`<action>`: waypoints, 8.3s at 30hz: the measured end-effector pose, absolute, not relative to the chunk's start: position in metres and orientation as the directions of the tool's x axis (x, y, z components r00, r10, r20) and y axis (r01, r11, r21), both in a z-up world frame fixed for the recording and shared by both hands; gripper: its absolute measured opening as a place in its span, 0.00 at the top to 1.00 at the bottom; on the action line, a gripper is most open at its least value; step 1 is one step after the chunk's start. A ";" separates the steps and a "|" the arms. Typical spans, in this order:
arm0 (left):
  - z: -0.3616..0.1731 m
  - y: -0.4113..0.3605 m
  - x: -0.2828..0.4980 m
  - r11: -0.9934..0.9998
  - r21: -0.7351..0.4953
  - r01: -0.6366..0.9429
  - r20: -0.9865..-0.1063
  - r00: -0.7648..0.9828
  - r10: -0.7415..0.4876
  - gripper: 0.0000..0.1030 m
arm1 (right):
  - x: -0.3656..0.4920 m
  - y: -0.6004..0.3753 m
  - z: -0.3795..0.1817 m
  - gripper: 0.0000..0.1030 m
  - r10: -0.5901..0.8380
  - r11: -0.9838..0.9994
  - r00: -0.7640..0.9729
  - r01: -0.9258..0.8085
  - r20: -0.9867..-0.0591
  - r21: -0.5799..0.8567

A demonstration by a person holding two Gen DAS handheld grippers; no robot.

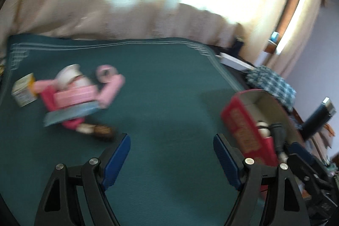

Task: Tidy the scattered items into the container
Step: 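Withdraw both grippers from the tin back over the mat, then grasp the pink velcro roller with the left gripper and lift it, then grasp the blue-grey tube with the right gripper, then carry the roller with the left gripper while the right gripper carries the tube into the tin, releasing both, then move both grippers back over the mat toward the pink foam curler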

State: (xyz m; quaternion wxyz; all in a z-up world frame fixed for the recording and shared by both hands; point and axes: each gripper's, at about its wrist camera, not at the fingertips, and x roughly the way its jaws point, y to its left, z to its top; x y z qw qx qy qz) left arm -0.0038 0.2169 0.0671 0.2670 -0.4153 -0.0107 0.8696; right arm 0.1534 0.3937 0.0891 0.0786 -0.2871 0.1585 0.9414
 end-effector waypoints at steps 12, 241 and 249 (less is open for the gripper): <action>0.042 0.096 -0.039 -0.952 -0.206 -0.227 -0.734 -0.607 0.303 0.20 | 0.082 0.306 0.064 0.23 -0.143 -0.960 -0.735 -0.059 -0.663 0.273; 0.096 0.389 0.124 -0.520 -0.163 -0.839 -0.684 -0.283 0.672 0.14 | 0.256 0.546 0.082 0.32 0.116 -0.774 -0.876 -0.375 -0.468 0.511; 0.093 0.375 0.114 -0.557 -0.184 -0.810 -0.686 -0.300 0.663 0.14 | 0.250 0.535 0.083 0.31 0.101 -0.783 -0.875 -0.363 -0.473 0.505</action>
